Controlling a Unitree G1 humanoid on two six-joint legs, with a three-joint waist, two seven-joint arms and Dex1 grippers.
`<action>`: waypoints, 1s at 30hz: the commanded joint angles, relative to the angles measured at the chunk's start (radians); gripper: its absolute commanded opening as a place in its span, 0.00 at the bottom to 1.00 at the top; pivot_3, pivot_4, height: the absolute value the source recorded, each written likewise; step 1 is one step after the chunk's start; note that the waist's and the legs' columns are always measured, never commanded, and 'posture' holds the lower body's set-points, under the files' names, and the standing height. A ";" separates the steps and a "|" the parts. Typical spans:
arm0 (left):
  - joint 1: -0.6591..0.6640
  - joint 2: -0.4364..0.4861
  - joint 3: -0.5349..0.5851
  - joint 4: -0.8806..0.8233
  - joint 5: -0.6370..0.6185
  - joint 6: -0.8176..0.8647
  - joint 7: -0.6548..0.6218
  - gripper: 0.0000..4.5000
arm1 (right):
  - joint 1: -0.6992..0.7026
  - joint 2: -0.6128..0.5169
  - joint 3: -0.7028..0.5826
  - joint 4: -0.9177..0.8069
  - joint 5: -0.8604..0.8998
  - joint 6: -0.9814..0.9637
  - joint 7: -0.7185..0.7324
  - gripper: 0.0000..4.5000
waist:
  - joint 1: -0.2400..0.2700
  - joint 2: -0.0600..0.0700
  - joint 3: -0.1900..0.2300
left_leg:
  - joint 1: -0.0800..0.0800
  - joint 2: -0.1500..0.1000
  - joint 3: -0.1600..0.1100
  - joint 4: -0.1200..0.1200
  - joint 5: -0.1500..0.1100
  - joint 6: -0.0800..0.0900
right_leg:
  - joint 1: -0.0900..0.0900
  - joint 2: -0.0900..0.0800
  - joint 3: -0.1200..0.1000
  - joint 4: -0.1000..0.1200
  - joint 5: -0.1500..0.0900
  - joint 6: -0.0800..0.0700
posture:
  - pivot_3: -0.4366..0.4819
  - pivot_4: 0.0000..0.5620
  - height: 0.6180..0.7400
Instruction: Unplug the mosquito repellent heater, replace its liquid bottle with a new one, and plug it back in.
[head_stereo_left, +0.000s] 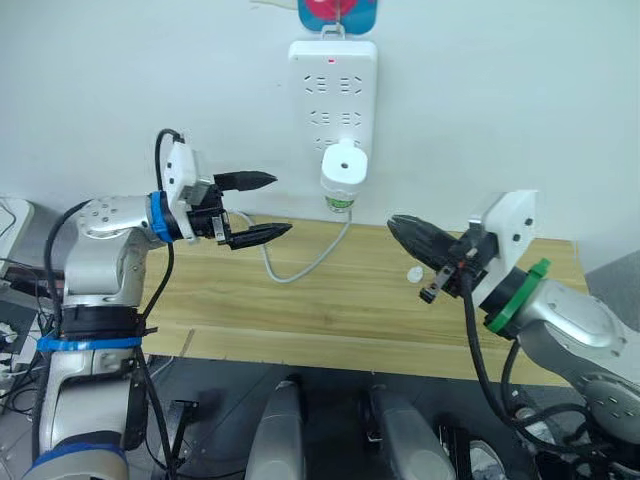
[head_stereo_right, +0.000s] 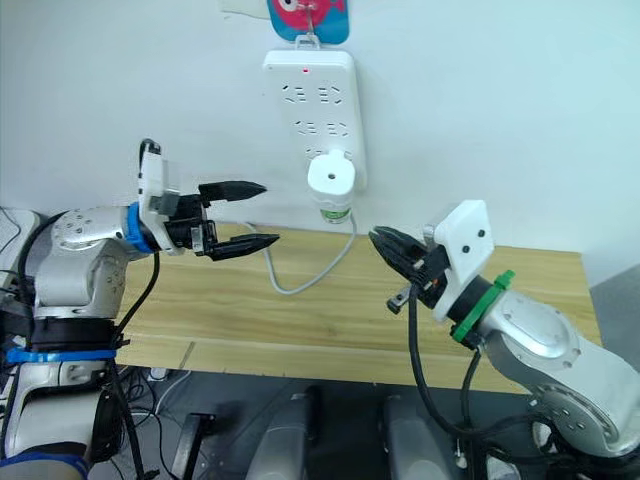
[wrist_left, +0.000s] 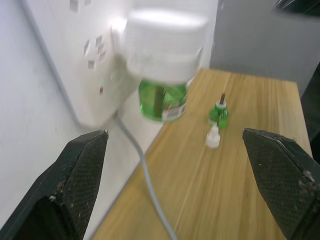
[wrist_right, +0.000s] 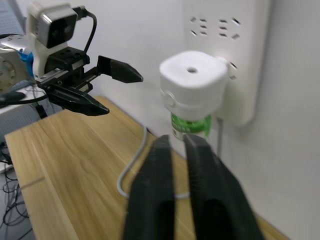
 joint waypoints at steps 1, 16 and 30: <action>0.052 -0.009 0.037 -0.140 -0.069 0.007 0.037 1.00 | -0.055 0.044 0.073 0.044 -0.095 -0.050 0.038 0.01 | 0.004 0.000 0.000 | 0.000 0.000 -0.001 0.000 0.000 0.000 | 0.000 0.000 0.000 0.000 0.000 0.000 | 0.60 0.59 1.00; 0.105 -0.007 0.032 -0.222 -0.117 -0.004 0.080 1.00 | -0.128 0.215 0.199 0.155 -0.331 -0.055 0.039 0.01 | 0.023 0.000 0.000 | 0.000 0.000 -0.003 0.000 0.000 0.000 | 0.000 0.000 -0.002 0.000 0.000 0.000 | 0.61 0.58 1.00; 0.075 -0.008 0.014 -0.219 -0.133 0.017 0.103 1.00 | -0.133 0.303 0.190 0.200 -0.440 -0.048 0.048 0.01 | 0.025 0.000 0.000 | 0.000 0.000 -0.003 -0.001 0.000 0.000 | 0.000 0.000 -0.002 0.000 0.000 0.000 | 0.61 0.57 1.00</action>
